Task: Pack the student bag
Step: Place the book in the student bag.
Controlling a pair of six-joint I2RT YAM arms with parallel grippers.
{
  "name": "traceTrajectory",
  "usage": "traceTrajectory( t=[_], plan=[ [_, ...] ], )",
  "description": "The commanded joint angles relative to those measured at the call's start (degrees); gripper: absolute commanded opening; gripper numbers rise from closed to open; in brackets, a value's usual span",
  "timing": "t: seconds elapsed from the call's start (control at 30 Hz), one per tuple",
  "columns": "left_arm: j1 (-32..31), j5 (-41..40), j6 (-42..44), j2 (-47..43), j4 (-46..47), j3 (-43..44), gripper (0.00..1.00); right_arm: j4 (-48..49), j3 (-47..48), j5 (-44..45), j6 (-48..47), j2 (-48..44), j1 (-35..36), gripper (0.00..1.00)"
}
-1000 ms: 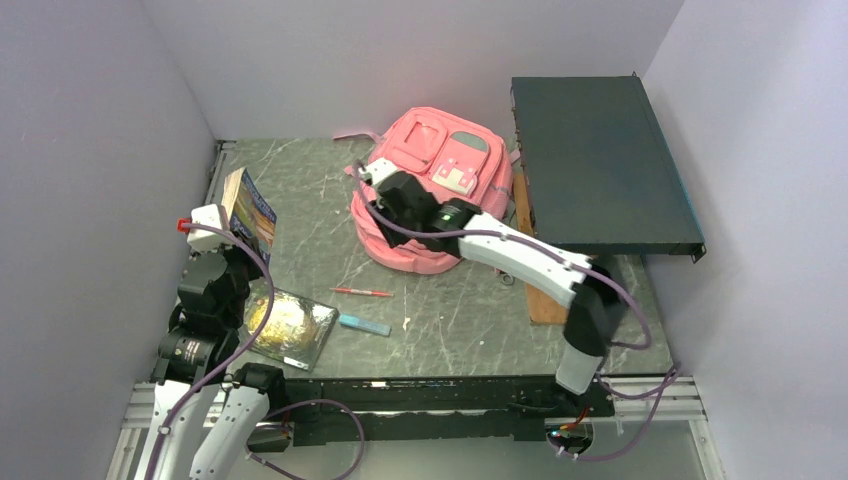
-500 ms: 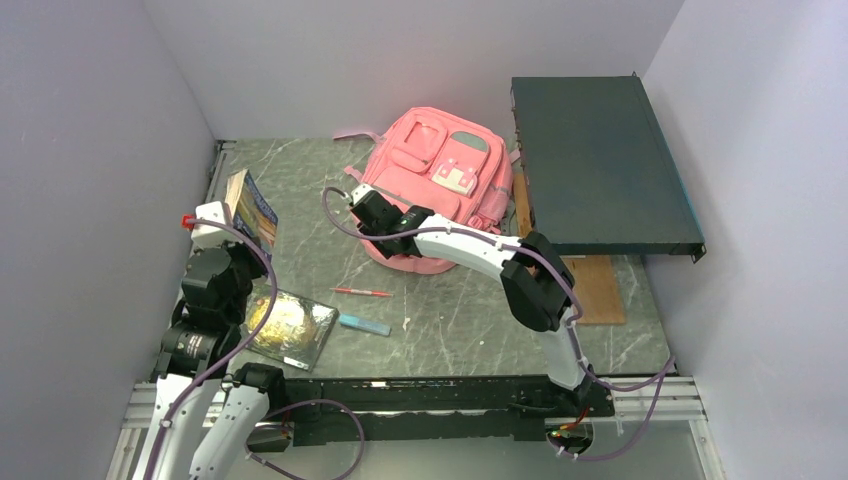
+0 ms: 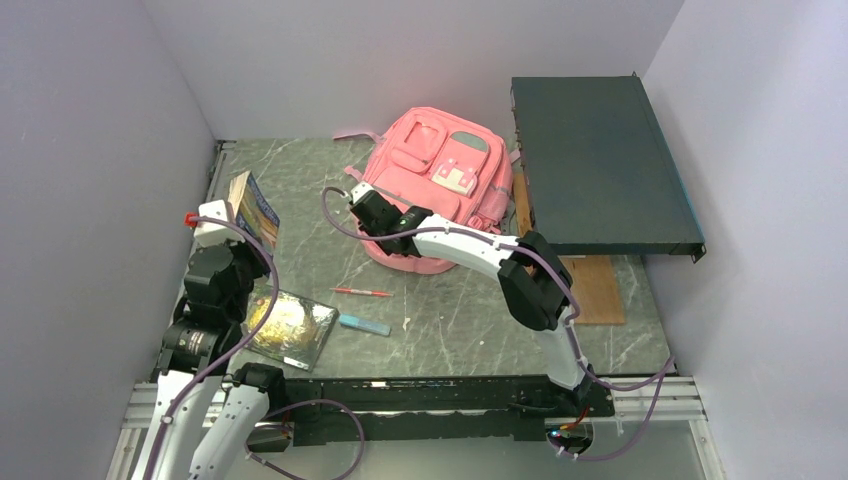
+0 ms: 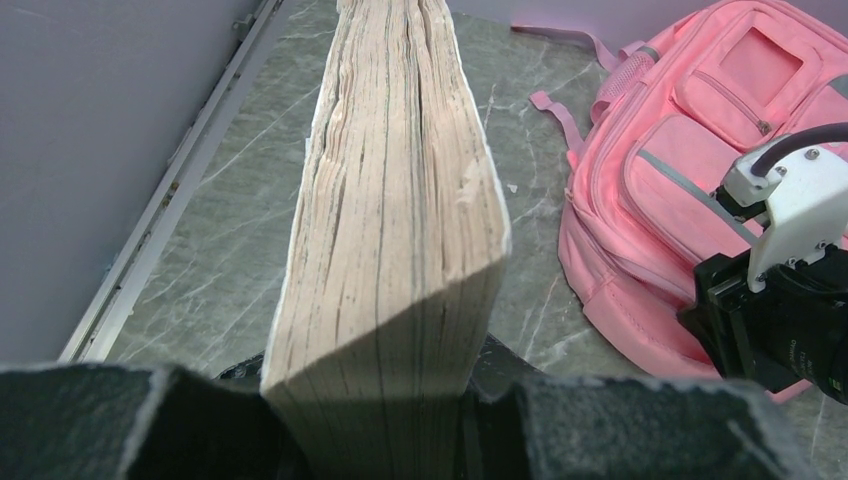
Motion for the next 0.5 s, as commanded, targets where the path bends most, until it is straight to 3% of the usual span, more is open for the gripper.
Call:
traceTrajectory(
  t=[0.0, 0.07, 0.27, 0.47],
  plan=[
    [0.4, 0.2, -0.6, -0.6, 5.6, 1.3, 0.00, 2.9, 2.1, 1.2, -0.7, 0.3, -1.1, 0.30],
    [0.4, 0.3, -0.5, -0.7, 5.8, 1.1, 0.00, 1.6, 3.0, -0.1, -1.3, 1.1, -1.3, 0.16],
    [0.5, 1.0, -0.6, 0.5, 5.7, 1.2, 0.00, 1.0, 2.5, -3.7, 0.4, -2.8, -1.3, 0.00],
    [0.5, 3.5, -1.5, 2.2, 5.7, 1.3, 0.00, 0.1, 4.0, -7.2, 0.9, -7.0, -2.6, 0.00]
  ],
)
